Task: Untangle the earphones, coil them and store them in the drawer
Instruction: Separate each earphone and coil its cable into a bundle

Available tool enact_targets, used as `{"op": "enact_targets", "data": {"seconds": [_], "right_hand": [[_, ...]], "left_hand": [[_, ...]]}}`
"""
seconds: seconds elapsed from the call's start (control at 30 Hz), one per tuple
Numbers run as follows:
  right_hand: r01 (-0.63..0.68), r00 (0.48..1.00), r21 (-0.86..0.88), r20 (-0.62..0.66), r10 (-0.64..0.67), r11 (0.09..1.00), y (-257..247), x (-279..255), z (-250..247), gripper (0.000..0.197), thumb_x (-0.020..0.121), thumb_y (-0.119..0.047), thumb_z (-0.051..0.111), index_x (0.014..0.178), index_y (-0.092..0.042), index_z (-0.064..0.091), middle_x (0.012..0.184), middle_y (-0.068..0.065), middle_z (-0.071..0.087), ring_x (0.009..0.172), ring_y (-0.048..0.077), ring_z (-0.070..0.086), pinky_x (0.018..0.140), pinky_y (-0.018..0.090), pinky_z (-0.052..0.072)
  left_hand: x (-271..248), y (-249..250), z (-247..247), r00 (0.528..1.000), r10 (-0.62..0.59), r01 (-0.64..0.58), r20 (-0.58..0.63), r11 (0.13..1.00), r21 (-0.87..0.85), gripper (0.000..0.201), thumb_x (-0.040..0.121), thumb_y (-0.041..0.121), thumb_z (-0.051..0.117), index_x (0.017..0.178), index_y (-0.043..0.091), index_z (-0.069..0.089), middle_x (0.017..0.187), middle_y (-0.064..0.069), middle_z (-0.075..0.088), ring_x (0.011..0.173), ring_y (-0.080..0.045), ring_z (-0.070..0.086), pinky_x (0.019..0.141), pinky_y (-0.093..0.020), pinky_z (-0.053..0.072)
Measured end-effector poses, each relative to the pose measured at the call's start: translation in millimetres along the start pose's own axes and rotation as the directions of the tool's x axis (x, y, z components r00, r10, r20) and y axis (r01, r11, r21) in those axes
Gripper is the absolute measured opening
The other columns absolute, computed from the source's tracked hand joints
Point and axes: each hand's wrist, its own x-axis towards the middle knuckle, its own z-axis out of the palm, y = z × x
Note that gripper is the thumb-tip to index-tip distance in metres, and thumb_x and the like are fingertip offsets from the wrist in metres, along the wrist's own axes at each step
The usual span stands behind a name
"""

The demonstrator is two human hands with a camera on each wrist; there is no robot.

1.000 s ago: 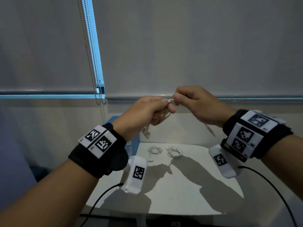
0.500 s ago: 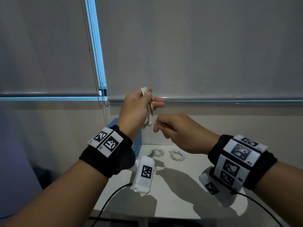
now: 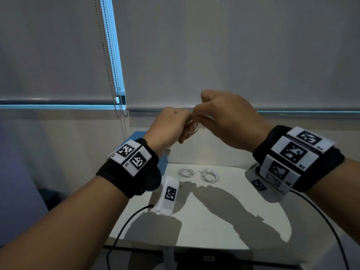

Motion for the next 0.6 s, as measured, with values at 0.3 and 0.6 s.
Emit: {"op": "enact_targets", "data": {"seconds": [0.3,0.6], "right_hand": [[-0.135,0.981,0.168,-0.119,0.156,0.977,10,6,18,0.020,0.095,-0.027,0.058,0.091,-0.023,0.077,0.076,-0.004,0.069,0.070,0.022,0.062,0.064,0.038,0.051],[-0.362,0.907,0.883,0.260,0.332,0.300,7,8,36,0.031,0.092,0.008,0.063,0.117,-0.007,0.072,0.095,0.013,0.076,0.087,0.017,0.072,0.088,0.039,0.056]], "left_hand": [[13,-9,3,0.999,-0.048,0.048,0.006,0.984,-0.173,0.043,0.105,0.019,0.046,0.070,0.004,0.063,0.050,0.005,0.039,0.046,-0.013,0.035,0.051,-0.029,0.039],[21,-17,1,0.996,-0.084,0.087,0.024,0.928,-0.363,0.044,0.109,0.025,0.042,0.102,-0.011,0.066,0.057,-0.001,0.047,0.044,-0.014,0.043,0.060,-0.030,0.048]]}}
